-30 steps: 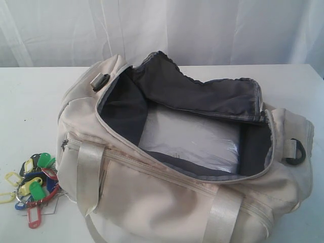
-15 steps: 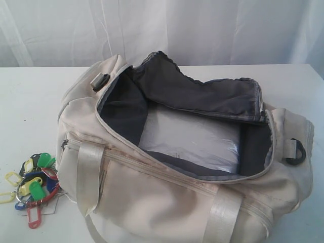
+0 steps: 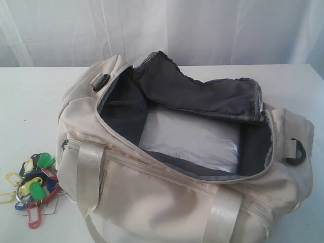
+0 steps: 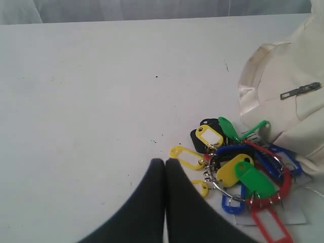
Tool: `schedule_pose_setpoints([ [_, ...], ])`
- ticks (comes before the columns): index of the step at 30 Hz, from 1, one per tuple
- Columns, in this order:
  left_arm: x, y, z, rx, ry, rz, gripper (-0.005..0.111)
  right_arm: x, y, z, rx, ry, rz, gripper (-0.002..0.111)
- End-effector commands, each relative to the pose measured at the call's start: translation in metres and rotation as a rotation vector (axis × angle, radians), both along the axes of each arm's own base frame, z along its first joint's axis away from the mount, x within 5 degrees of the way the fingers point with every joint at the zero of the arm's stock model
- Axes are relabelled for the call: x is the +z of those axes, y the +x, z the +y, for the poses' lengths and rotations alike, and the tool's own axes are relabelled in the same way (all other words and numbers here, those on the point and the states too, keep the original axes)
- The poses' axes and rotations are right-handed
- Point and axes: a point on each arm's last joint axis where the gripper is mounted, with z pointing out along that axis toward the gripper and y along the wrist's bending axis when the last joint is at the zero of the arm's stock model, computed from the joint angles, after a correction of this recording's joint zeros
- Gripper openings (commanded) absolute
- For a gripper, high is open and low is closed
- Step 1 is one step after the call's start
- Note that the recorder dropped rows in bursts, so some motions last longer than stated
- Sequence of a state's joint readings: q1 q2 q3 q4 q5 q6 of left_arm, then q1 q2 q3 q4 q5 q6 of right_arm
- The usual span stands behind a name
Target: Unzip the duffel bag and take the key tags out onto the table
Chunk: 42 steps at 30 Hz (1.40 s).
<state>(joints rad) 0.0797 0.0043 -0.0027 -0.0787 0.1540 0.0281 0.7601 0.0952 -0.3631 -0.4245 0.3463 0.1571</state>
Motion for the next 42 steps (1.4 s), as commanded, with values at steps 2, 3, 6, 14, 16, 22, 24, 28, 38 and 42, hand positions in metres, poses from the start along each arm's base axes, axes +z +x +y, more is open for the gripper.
schedule_pose_setpoints([
  [2,0.0,0.0,0.0,-0.026,0.069,-0.003,0.0,-0.001,0.0,-0.002,-0.05,0.005,-0.001,0.0],
  [3,0.0,0.0,0.0,-0.035,0.081,-0.002,0.0,-0.001,0.001,-0.003,-0.069,0.005,-0.001,0.0],
  [6,0.0,0.0,-0.001,-0.051,0.081,-0.003,0.0,-0.001,0.002,-0.005,-0.133,0.005,-0.001,0.0],
  [14,0.0,0.0,-0.001,-0.051,0.081,-0.003,0.0,-0.001,0.003,-0.009,-0.229,0.008,0.001,0.0],
  [16,0.0,0.0,-0.001,-0.051,0.081,-0.003,0.0,-0.001,0.003,-0.009,-0.229,0.008,0.001,0.0],
  [22,-0.003,-0.001,-0.001,-0.054,0.08,0.025,0.0,-0.001,0.003,-0.009,-0.229,0.008,0.001,0.0],
  [24,-0.009,-0.003,-0.001,-0.06,0.074,0.09,0.0,-0.001,0.002,-0.009,-0.229,0.01,-0.001,0.0],
  [28,-0.008,-0.003,-0.001,-0.059,0.07,0.086,0.0,0.0,0.0,-0.011,-0.229,0.021,-0.016,0.0],
  [38,-0.008,-0.003,-0.001,0.007,-0.125,0.081,0.0,0.001,-0.007,-0.015,-0.24,0.048,-0.053,0.0],
  [42,-0.007,-0.002,-0.001,0.007,-0.125,0.072,0.0,0.001,-0.007,-0.017,-0.294,0.046,-0.054,0.0],
])
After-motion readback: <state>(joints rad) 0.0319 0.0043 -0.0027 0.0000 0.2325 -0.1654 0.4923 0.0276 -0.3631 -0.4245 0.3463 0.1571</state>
